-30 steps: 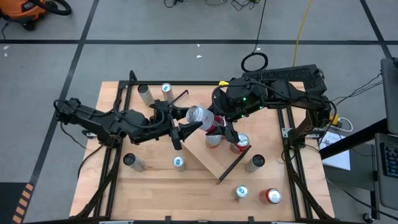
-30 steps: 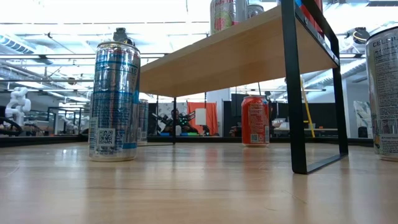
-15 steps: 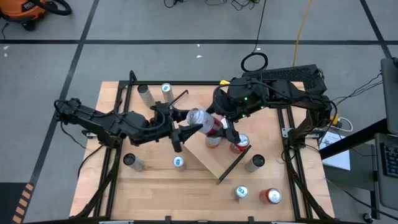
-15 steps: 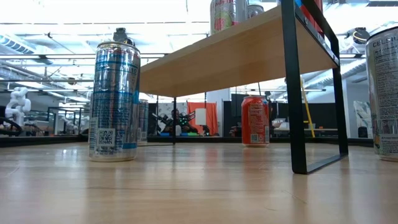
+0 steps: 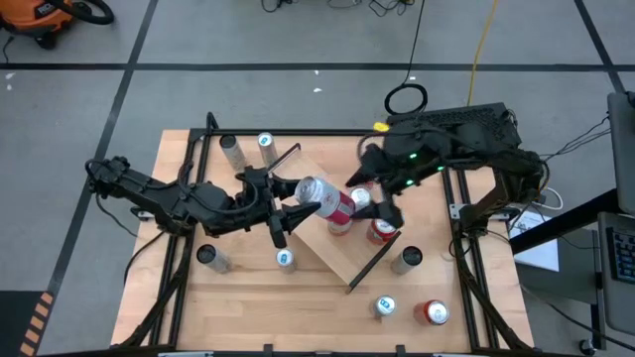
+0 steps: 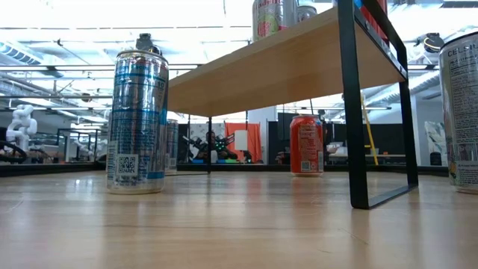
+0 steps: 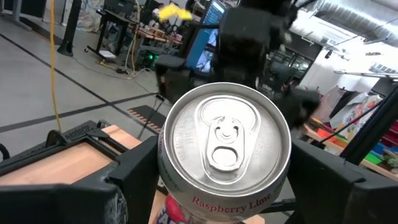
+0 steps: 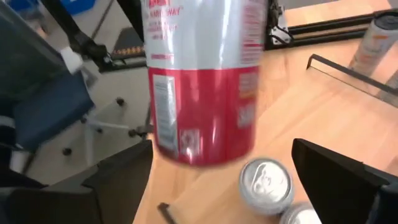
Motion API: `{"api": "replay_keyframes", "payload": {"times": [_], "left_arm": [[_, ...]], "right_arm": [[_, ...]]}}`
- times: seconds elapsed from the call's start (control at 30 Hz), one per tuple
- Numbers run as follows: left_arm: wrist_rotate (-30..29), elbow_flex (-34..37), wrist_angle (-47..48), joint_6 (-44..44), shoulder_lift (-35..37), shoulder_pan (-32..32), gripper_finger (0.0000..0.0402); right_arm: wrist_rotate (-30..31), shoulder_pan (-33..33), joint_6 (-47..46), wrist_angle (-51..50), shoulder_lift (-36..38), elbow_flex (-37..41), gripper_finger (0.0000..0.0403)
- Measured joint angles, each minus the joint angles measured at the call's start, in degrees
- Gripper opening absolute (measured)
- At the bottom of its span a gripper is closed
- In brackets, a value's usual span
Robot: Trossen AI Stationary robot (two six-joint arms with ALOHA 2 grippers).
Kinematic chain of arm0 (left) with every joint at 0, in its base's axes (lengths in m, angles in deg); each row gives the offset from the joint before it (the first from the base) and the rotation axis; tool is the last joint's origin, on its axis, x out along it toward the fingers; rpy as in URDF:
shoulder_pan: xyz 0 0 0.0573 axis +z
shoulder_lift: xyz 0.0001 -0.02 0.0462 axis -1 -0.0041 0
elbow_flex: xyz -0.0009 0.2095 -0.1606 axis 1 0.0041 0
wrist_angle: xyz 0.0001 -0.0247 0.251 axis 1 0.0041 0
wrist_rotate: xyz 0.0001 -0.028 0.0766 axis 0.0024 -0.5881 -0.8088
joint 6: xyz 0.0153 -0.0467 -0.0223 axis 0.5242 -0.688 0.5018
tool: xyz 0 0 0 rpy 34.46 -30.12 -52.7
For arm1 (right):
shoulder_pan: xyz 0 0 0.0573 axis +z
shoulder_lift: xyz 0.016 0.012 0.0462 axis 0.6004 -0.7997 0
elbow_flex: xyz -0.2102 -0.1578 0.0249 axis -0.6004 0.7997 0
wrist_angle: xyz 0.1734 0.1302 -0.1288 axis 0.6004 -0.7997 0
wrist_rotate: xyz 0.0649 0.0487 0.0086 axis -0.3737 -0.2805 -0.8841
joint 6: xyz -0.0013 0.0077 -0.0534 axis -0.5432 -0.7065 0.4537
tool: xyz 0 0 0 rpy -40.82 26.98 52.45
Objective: Place canned beverage on shelf
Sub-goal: Put the pink white soda can on the shelf aligned with the other pink white soda can
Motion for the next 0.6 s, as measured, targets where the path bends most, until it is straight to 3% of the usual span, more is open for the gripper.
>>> {"api": "replay_keyframes", "payload": {"times": [0.3, 0.6], "left_arm": [[-2.36, 0.00, 0.47, -2.97, 0.04, -0.37, 0.0290], [-4.14, 0.00, 3.96, -5.30, 0.09, -3.17, 0.0290]], "right_arm": [[0.43, 2.55, -10.65, -2.48, 8.66, 0.00, 0.0364], [10.83, 7.94, -16.37, -3.98, 14.94, -0.01, 0.0364]]}}
